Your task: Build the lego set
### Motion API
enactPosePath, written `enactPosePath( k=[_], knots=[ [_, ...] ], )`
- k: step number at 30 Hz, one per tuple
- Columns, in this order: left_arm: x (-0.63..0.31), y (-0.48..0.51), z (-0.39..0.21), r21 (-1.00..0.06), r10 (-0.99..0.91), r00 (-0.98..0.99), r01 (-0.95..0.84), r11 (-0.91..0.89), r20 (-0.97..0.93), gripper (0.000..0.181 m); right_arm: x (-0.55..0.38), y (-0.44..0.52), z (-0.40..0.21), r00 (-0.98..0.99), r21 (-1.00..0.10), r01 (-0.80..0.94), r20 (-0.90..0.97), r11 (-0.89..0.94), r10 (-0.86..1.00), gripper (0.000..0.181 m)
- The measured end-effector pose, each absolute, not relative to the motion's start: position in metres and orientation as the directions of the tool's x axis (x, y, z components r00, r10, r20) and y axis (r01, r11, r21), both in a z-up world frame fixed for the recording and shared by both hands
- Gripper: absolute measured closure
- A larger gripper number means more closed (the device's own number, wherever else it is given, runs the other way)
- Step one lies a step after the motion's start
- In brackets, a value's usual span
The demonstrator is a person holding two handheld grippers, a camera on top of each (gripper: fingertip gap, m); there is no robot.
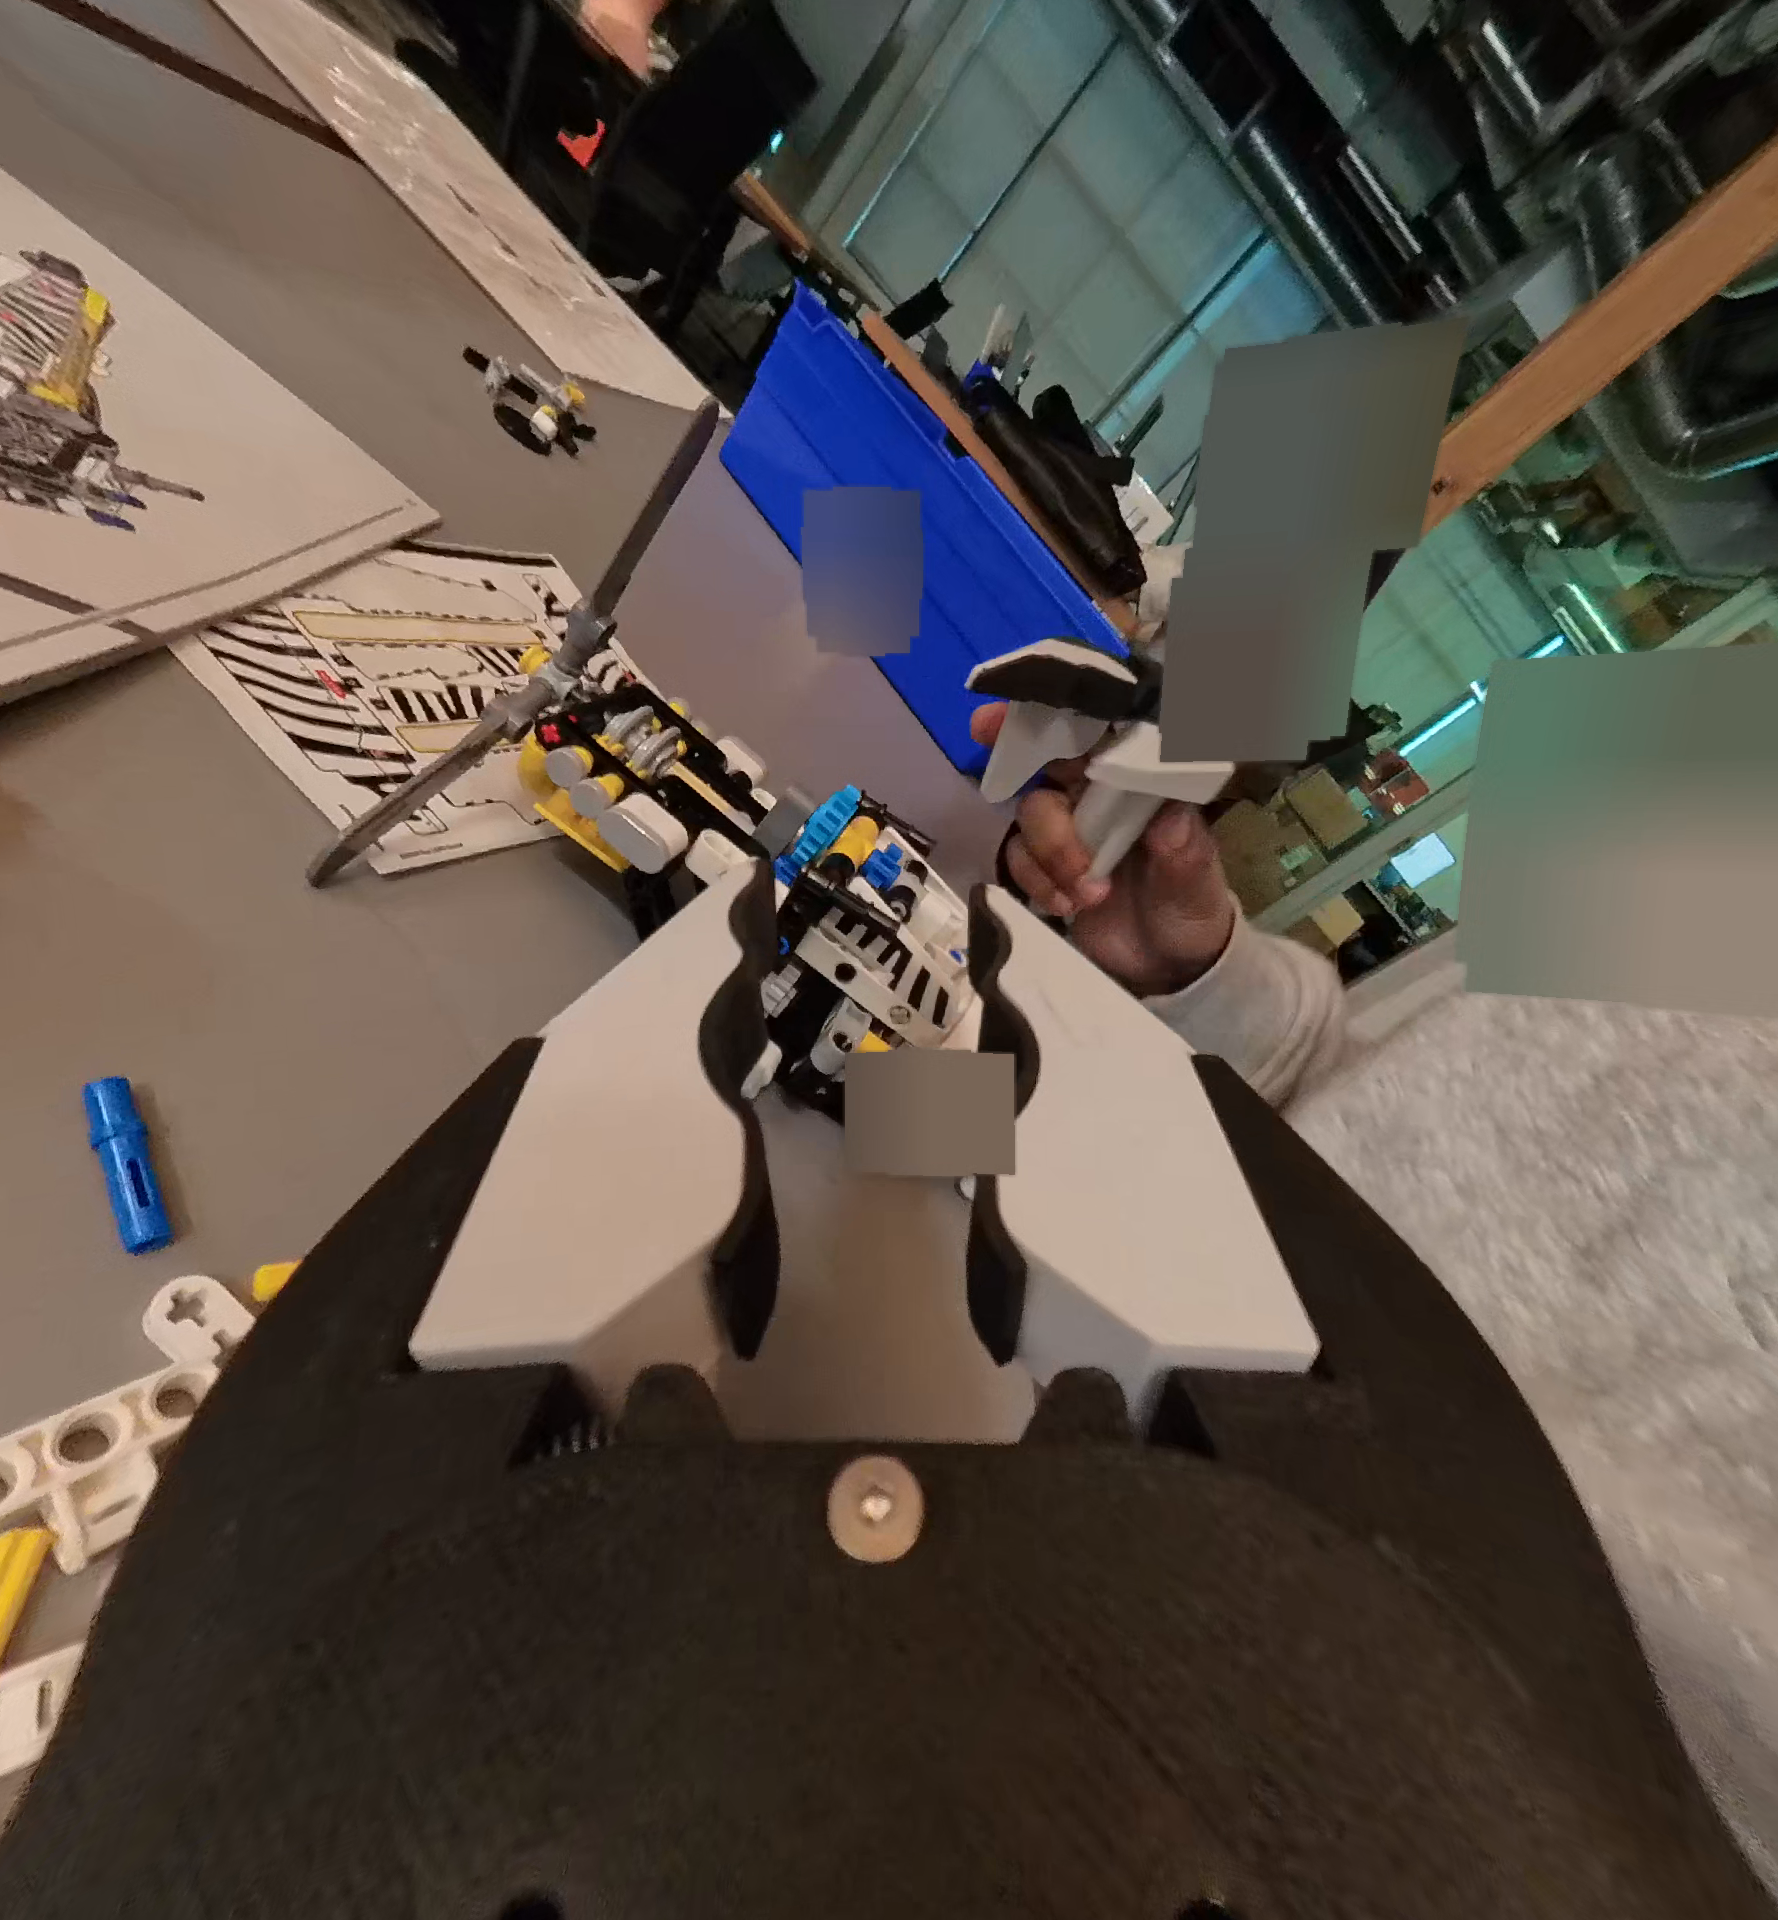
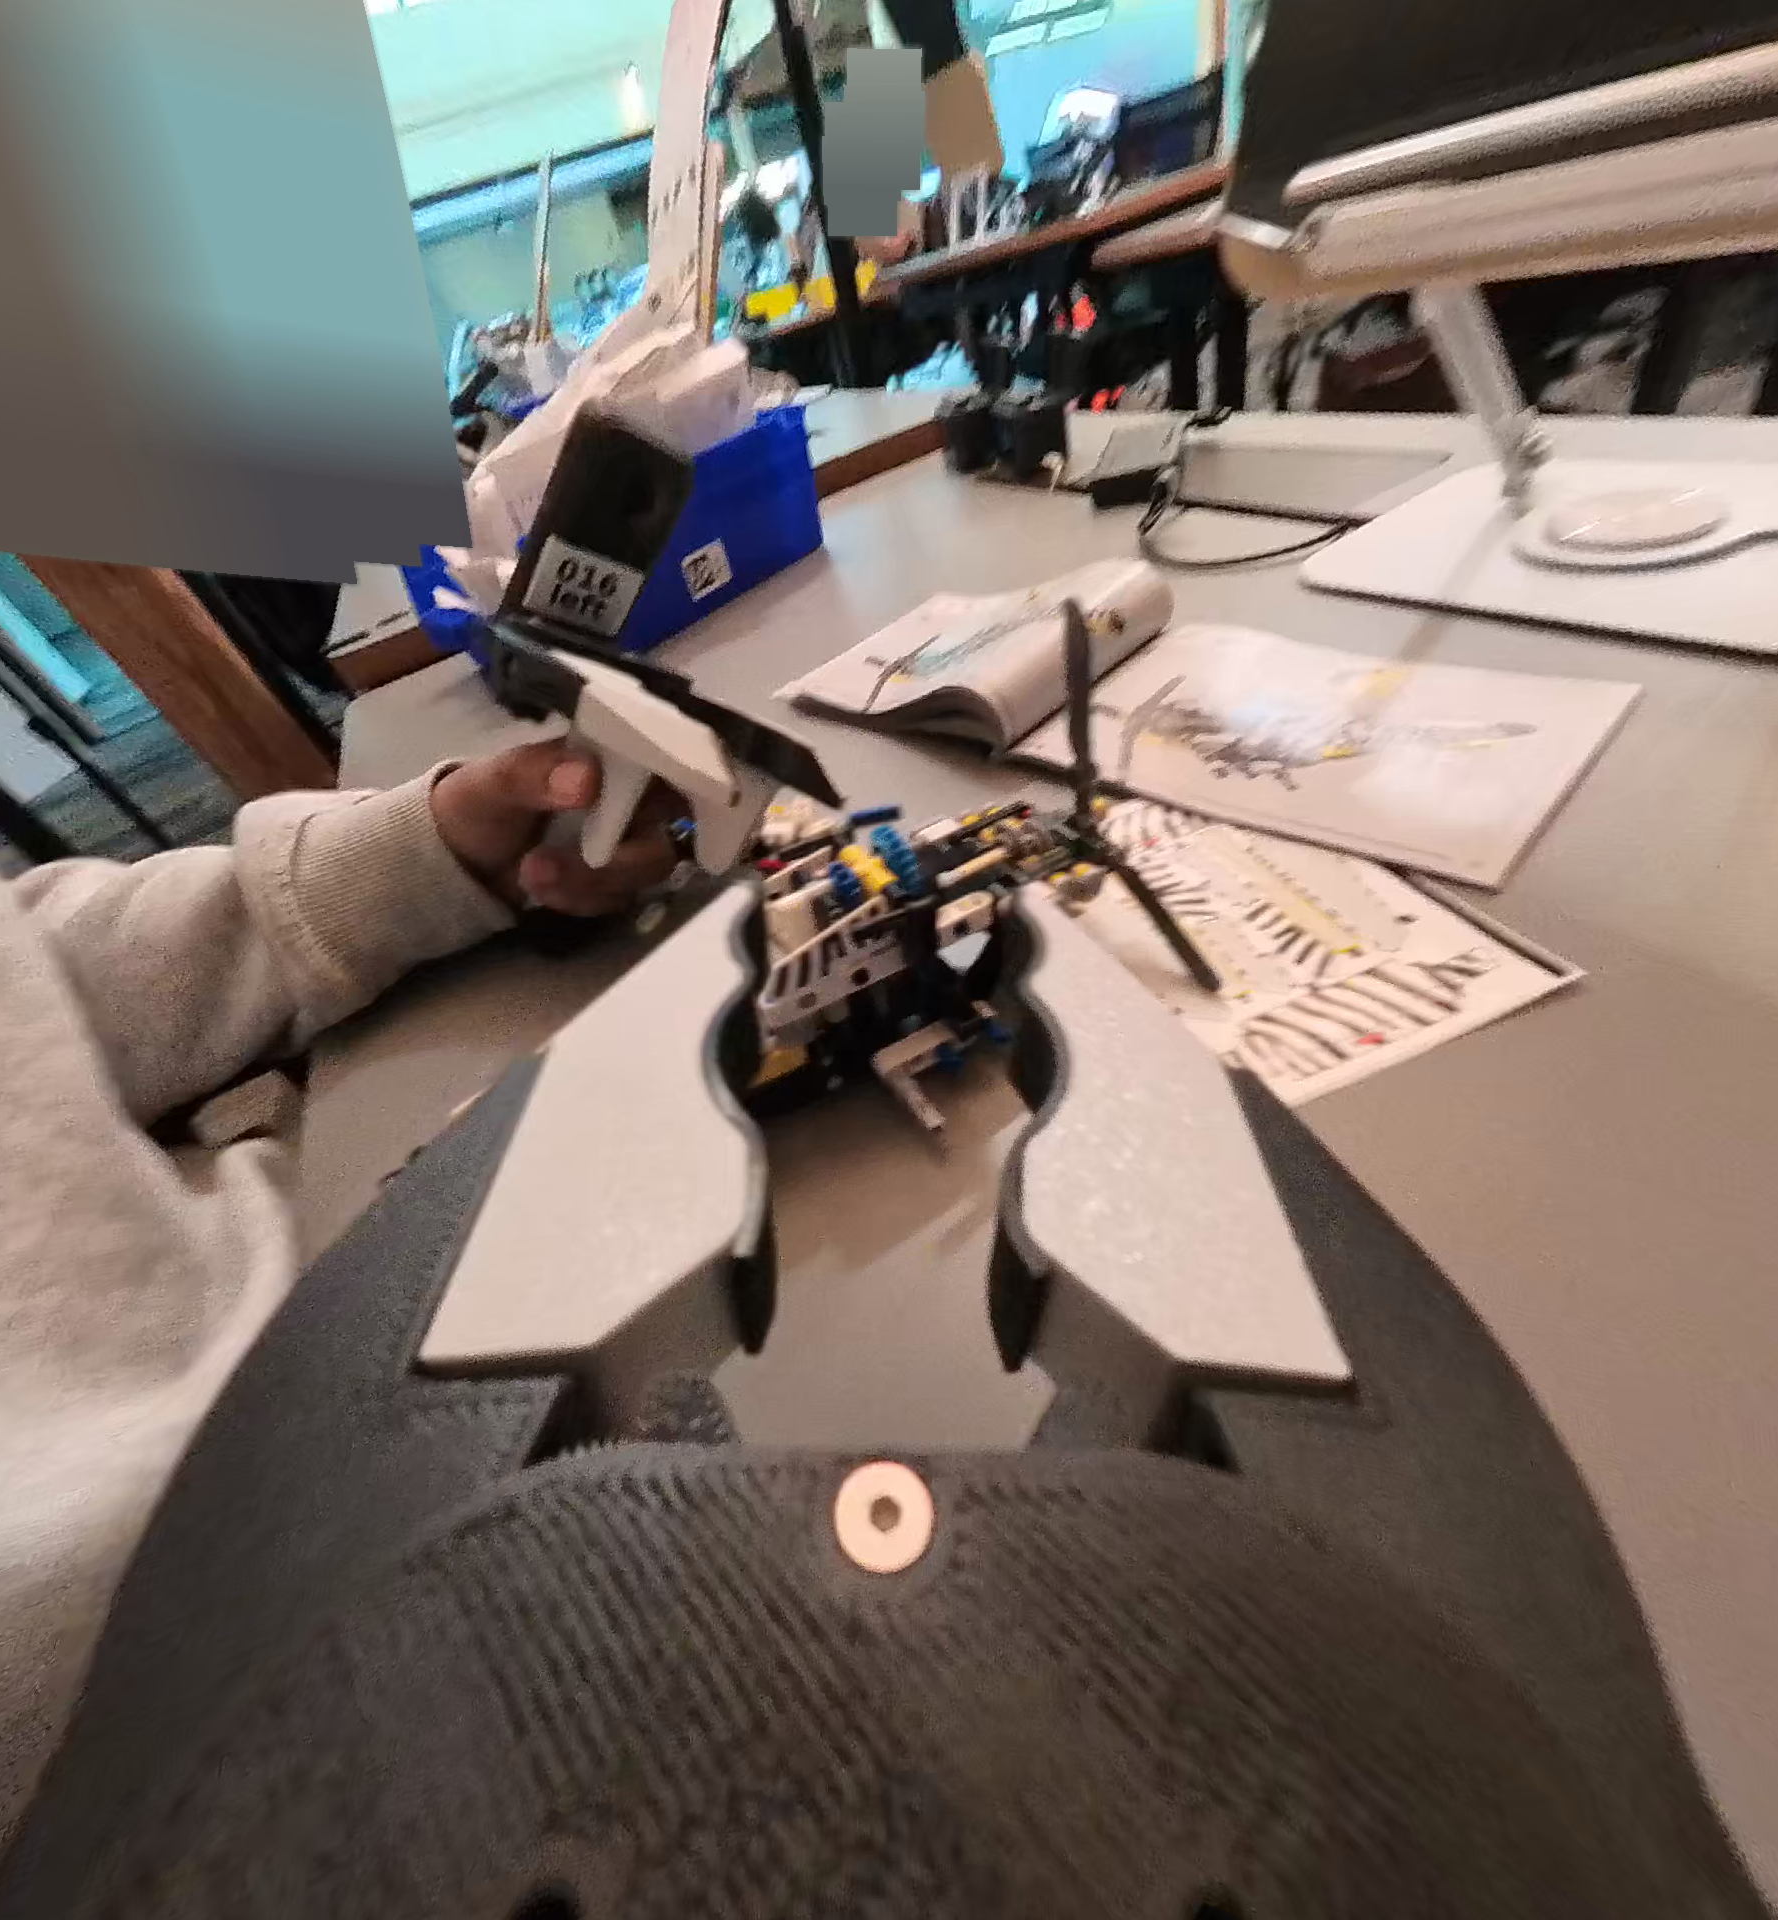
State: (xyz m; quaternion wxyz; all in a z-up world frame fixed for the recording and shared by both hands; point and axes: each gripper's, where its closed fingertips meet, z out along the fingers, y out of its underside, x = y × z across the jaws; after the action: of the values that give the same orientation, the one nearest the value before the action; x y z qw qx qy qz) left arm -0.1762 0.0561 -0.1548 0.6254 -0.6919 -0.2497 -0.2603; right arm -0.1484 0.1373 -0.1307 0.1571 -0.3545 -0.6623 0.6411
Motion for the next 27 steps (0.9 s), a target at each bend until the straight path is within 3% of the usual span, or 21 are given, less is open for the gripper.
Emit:
enactPosePath(
  k=[2,5,10,14,20,27],
  knots=[
    [-0.183,0.055,-0.152,-0.740,0.040,0.741,0.671,-0.048,0.670,0.145,-0.158,0.149,-0.122,-0.684,-0.973,0.184,-0.228,-0.139,0.693,0.152],
    [-0.188,0.056,-0.154,-0.739,0.076,0.739,0.673,-0.040,0.669,0.144,-0.158,0.152,-0.118,-0.669,-0.965,0.214,-0.258,-0.152,0.697,0.181],
    [-0.185,0.060,-0.160,-0.785,0.150,0.787,0.613,-0.087,0.598,0.144,-0.158,0.133,-0.145,-0.631,-0.965,0.264,-0.178,-0.007,0.755,0.179],
    [-0.184,0.062,-0.163,-0.827,0.226,0.826,0.549,-0.118,0.516,0.150,-0.162,0.117,-0.144,-0.618,-0.979,0.173,-0.025,0.105,0.786,0.181],
    [-0.181,0.063,-0.167,-0.809,0.222,0.815,0.570,-0.142,0.535,0.153,-0.166,0.111,-0.153,-0.576,-0.962,0.164,0.085,0.216,0.813,0.181],
    [-0.176,0.065,-0.167,-0.814,0.204,0.825,0.559,-0.159,0.527,0.160,-0.165,0.113,-0.148,-0.577,-0.975,0.154,0.045,0.163,0.815,0.181]
  ],
)
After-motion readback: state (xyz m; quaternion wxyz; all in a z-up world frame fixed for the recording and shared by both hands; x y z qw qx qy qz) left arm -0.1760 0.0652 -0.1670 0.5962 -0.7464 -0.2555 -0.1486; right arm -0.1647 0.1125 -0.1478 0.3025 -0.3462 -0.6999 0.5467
